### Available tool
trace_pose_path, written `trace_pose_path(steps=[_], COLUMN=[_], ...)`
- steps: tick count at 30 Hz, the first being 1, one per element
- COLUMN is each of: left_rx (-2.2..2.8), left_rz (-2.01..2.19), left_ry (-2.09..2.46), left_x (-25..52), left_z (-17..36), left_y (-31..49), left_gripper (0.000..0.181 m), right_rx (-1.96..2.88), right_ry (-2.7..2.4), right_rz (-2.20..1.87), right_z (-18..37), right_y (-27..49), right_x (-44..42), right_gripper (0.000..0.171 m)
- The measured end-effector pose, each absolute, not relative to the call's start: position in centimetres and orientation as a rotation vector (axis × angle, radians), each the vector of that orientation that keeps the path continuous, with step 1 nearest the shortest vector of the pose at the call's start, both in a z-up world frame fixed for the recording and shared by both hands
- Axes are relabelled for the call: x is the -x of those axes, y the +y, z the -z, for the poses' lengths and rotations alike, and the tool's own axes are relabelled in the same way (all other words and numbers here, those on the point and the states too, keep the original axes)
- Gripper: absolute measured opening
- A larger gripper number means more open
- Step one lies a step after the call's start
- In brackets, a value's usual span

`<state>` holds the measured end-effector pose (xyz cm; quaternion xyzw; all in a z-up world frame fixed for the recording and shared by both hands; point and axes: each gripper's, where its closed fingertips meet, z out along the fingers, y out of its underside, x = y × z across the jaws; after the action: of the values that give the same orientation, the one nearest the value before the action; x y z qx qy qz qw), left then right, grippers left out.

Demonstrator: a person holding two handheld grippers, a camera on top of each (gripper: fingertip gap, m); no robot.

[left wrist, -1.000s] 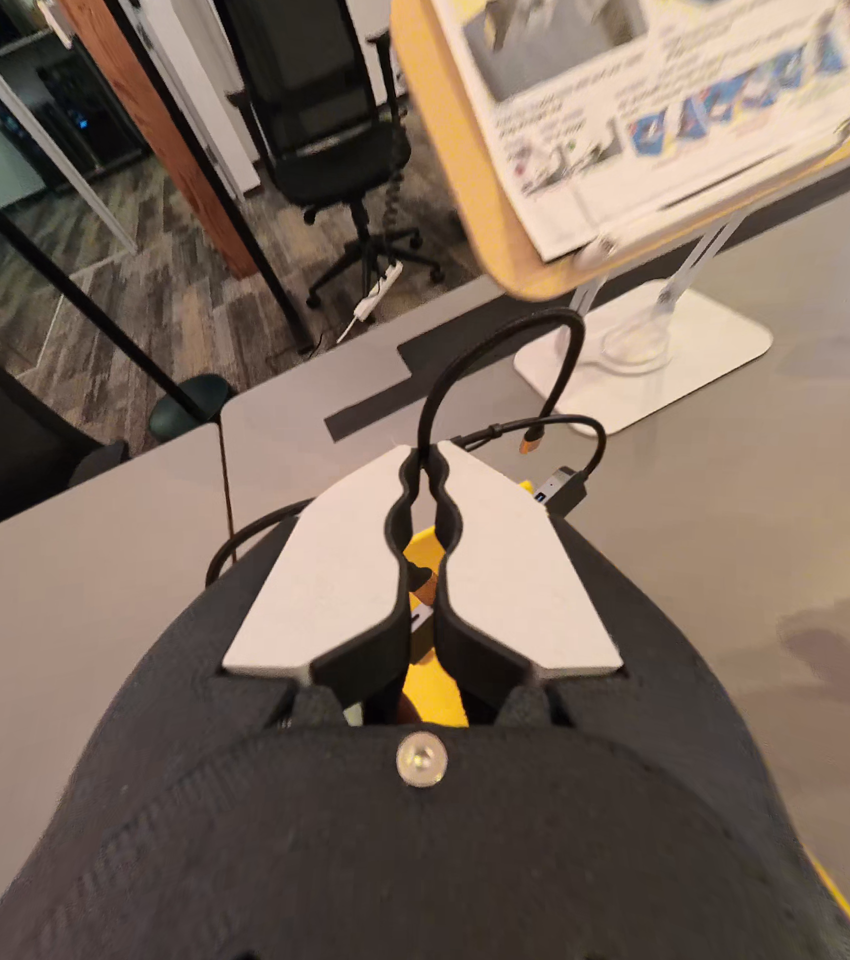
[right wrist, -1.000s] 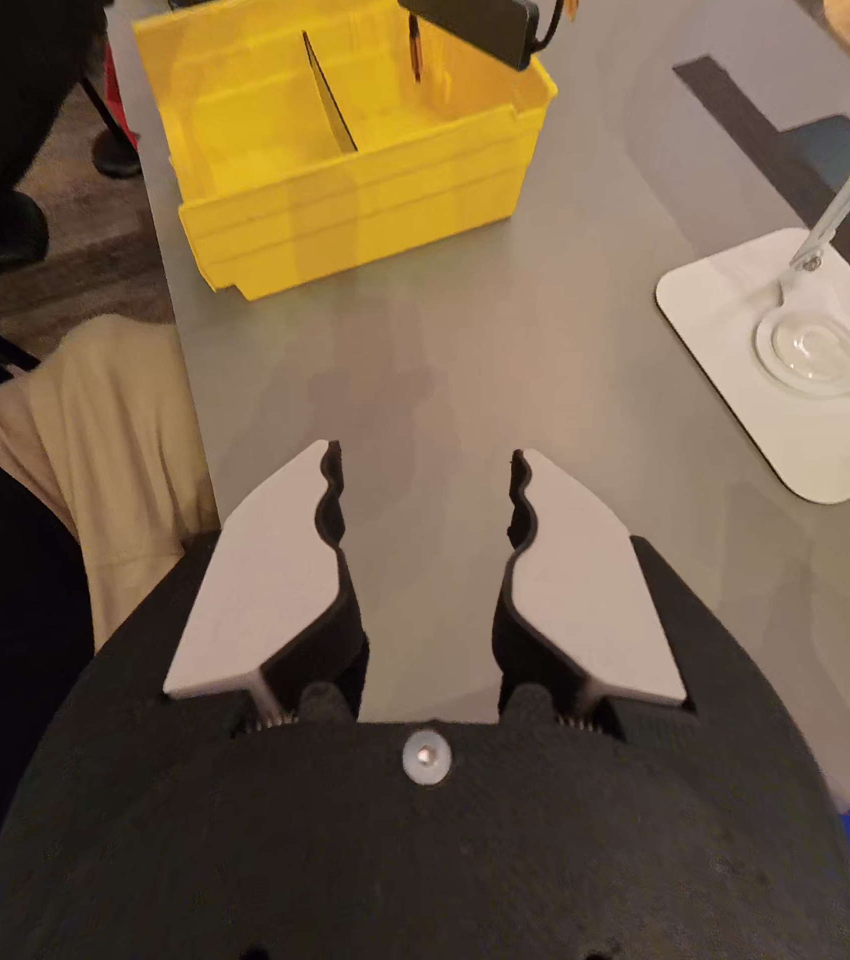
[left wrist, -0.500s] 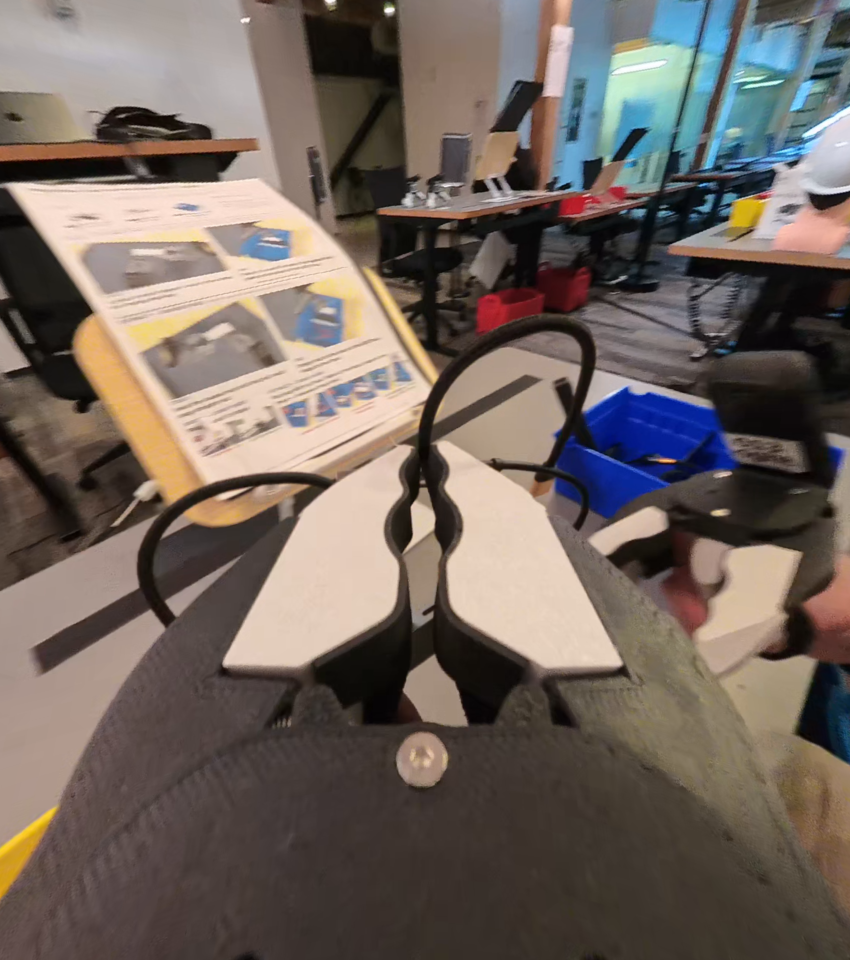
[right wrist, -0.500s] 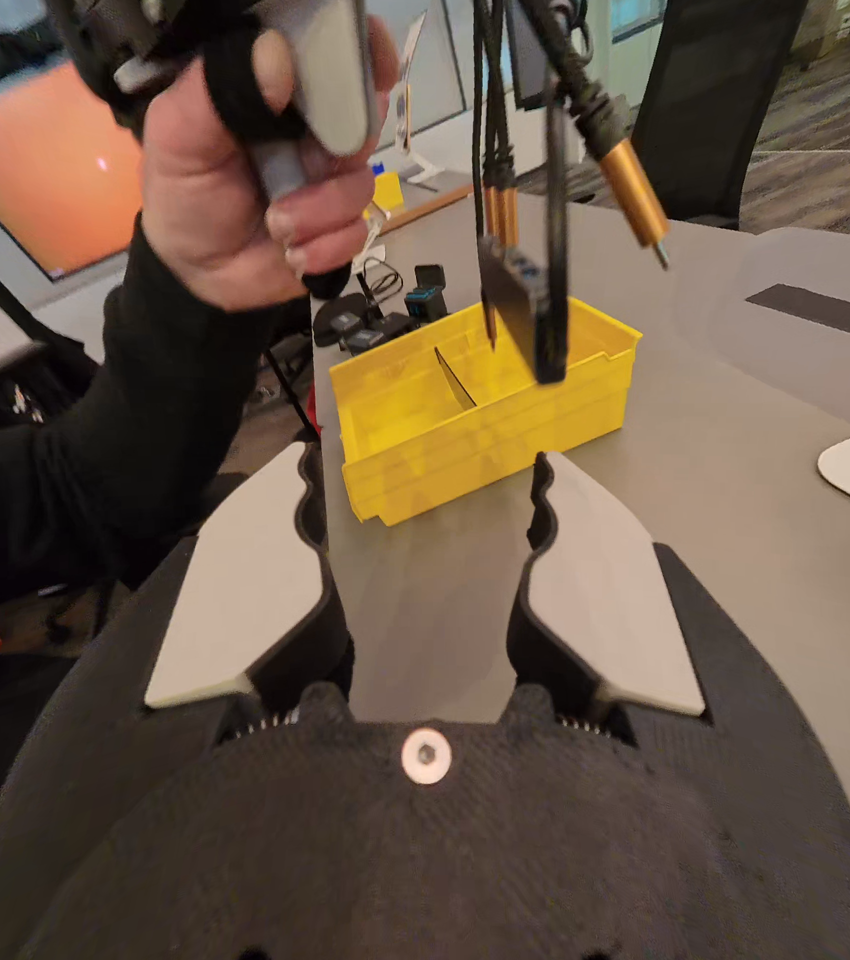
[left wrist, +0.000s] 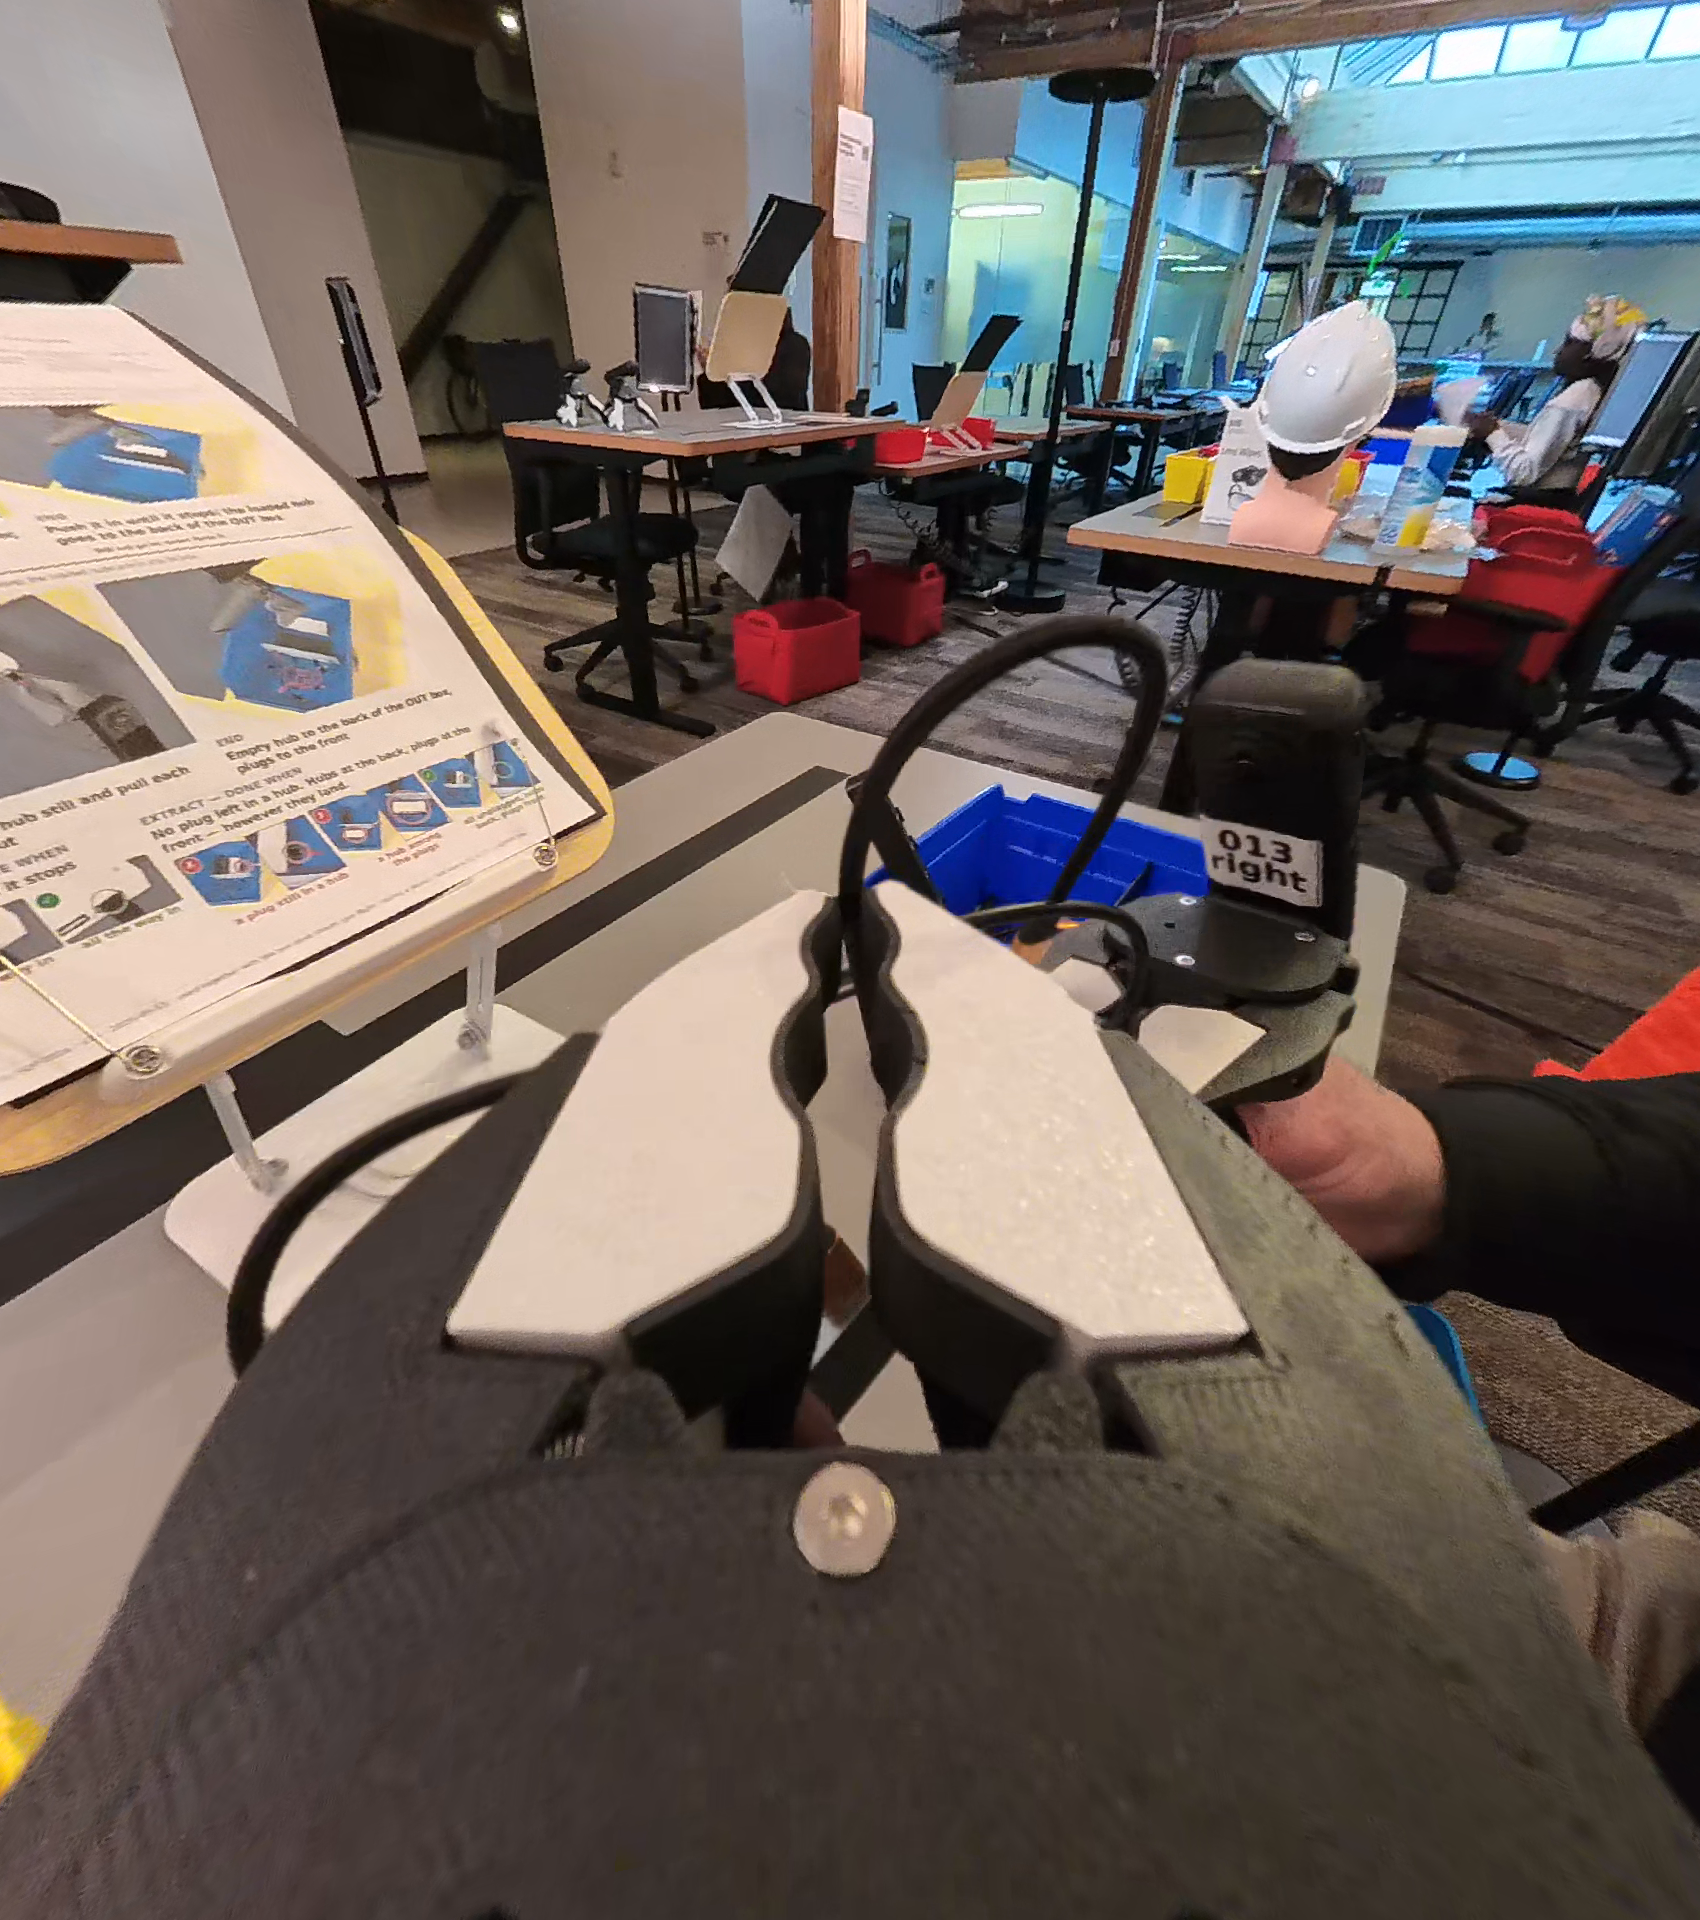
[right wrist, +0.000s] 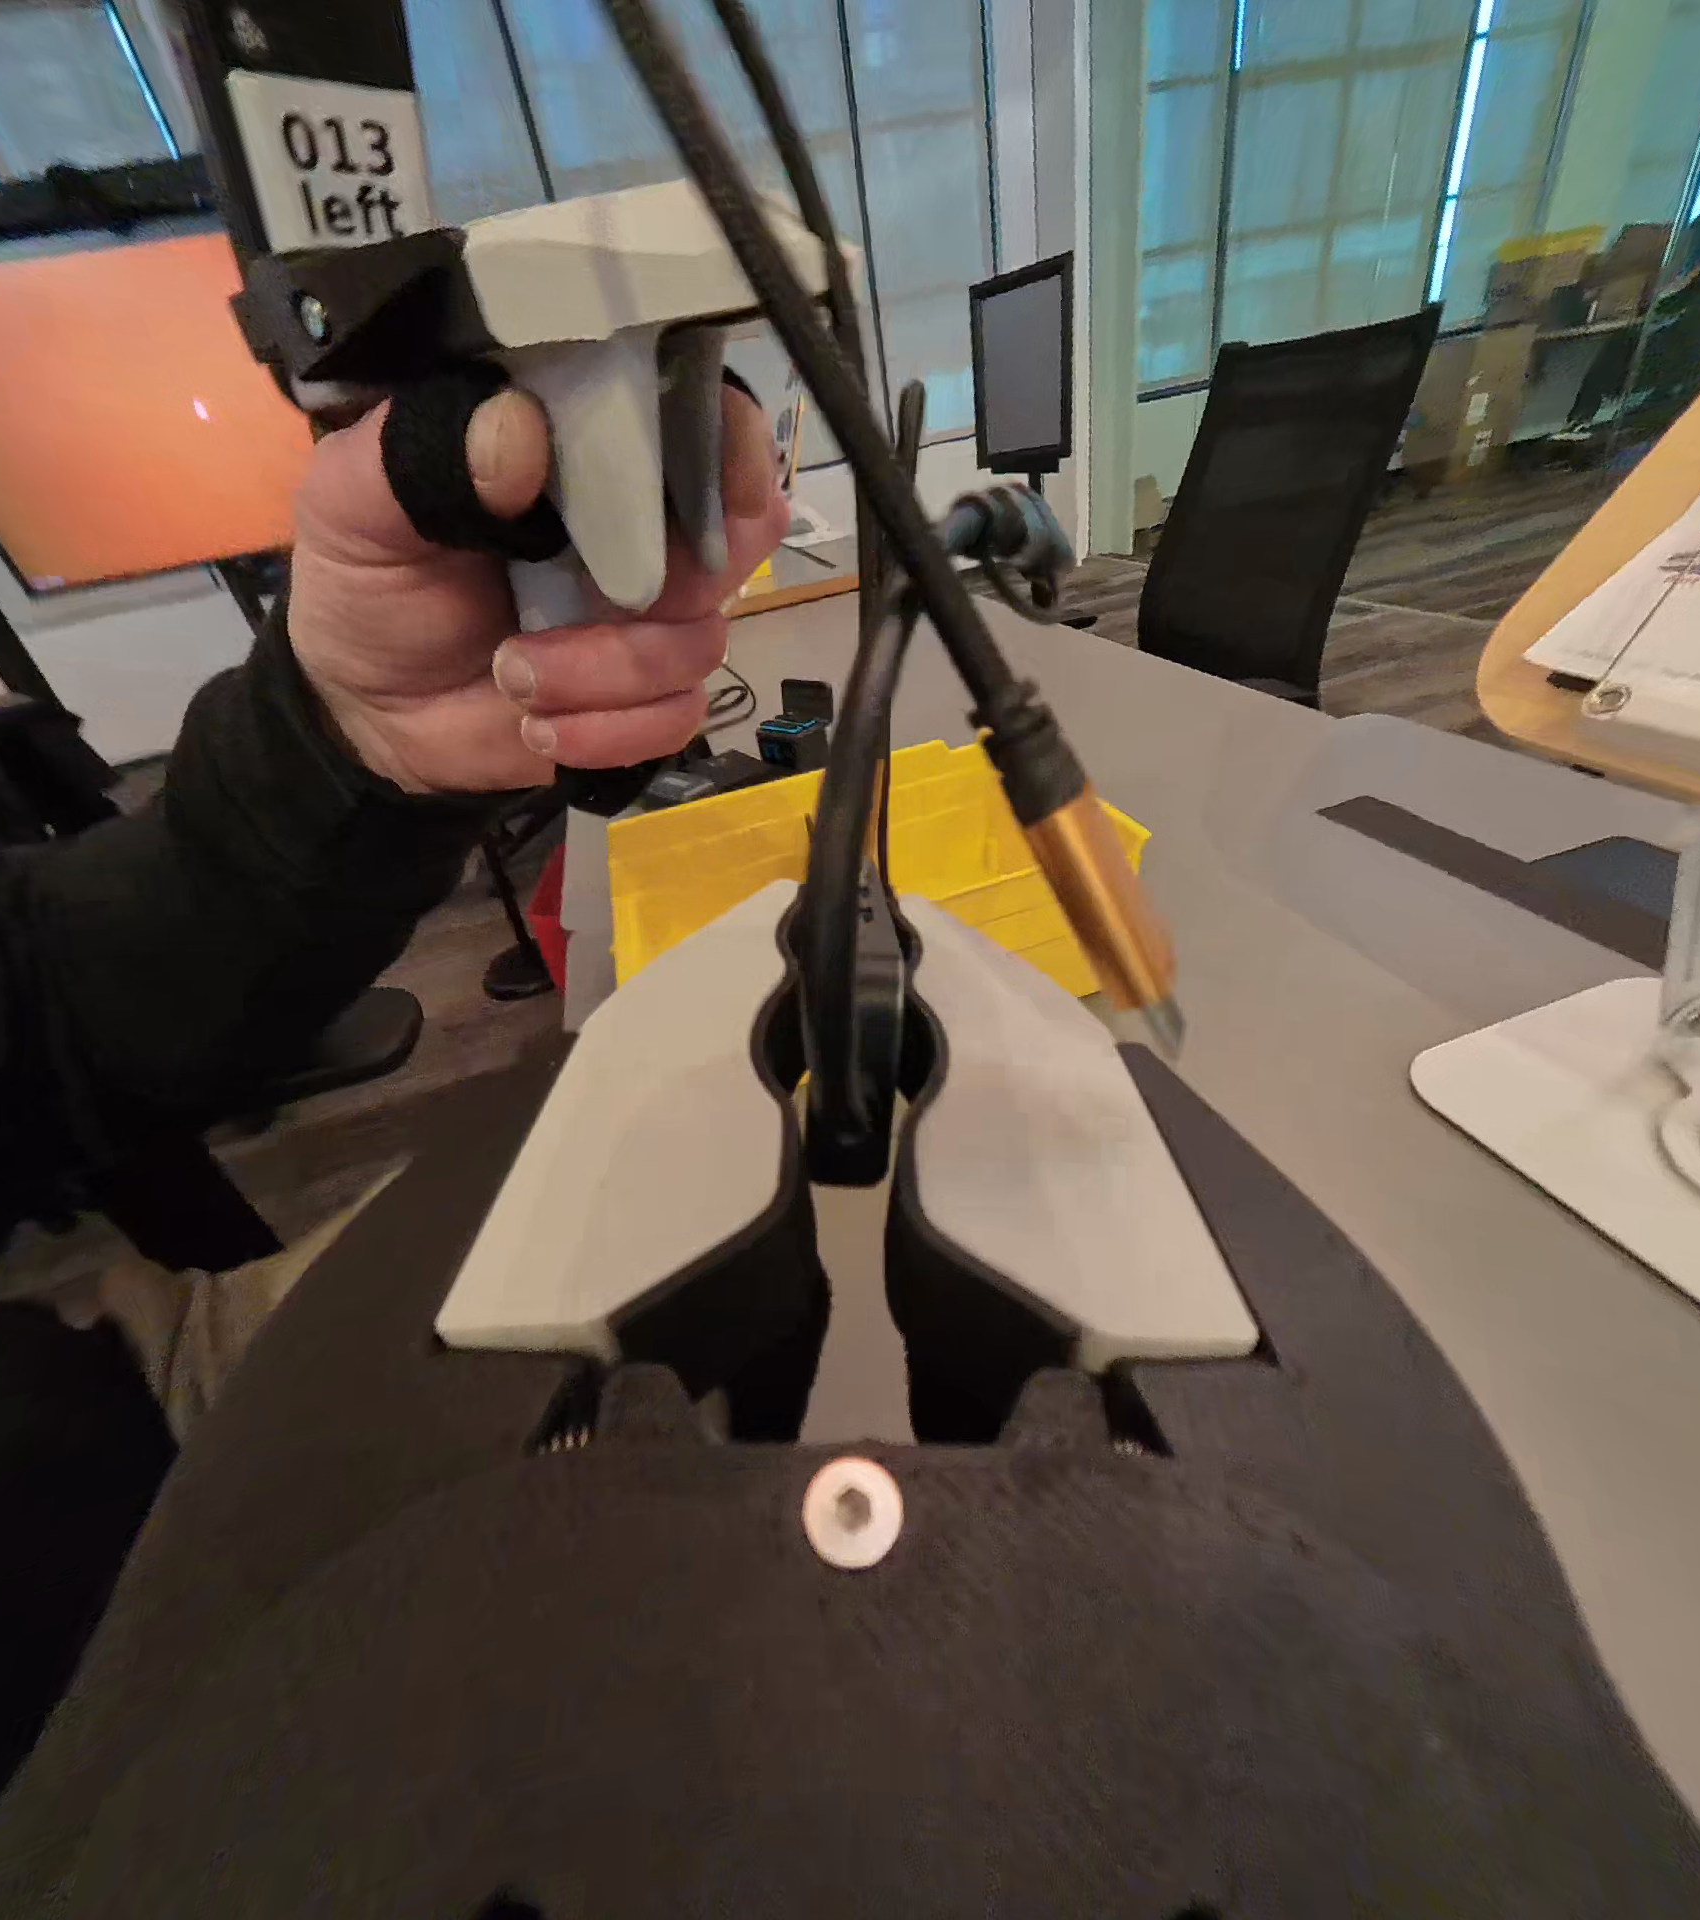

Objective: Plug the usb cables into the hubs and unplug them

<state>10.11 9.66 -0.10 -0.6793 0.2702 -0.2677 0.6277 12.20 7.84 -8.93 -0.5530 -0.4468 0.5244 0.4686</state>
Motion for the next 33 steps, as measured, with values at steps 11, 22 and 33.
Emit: trace_pose_path(steps=[11,22,33], left_rx=[1.629,1.569,1.433], left_rz=[0.432,0.403,0.392], left_ry=[0.875,1.093,1.031], left_x=[-8.2,-12.2,-12.8], left_z=[2.8,6.3,6.0], left_y=[9.9,8.8,9.3], left_gripper=[0.040,0.048,0.013], right_rx=[1.264,1.047,1.010], right_ry=[-1.279,-1.429,-1.437], right_rz=[-0.574,-0.080,-0.002], right_z=[7.7,8.3,8.3], right_y=[10.1,9.5,9.4], right_x=[-15.7,-15.6,-15.8], right_gripper=[0.011,0.010,0.011])
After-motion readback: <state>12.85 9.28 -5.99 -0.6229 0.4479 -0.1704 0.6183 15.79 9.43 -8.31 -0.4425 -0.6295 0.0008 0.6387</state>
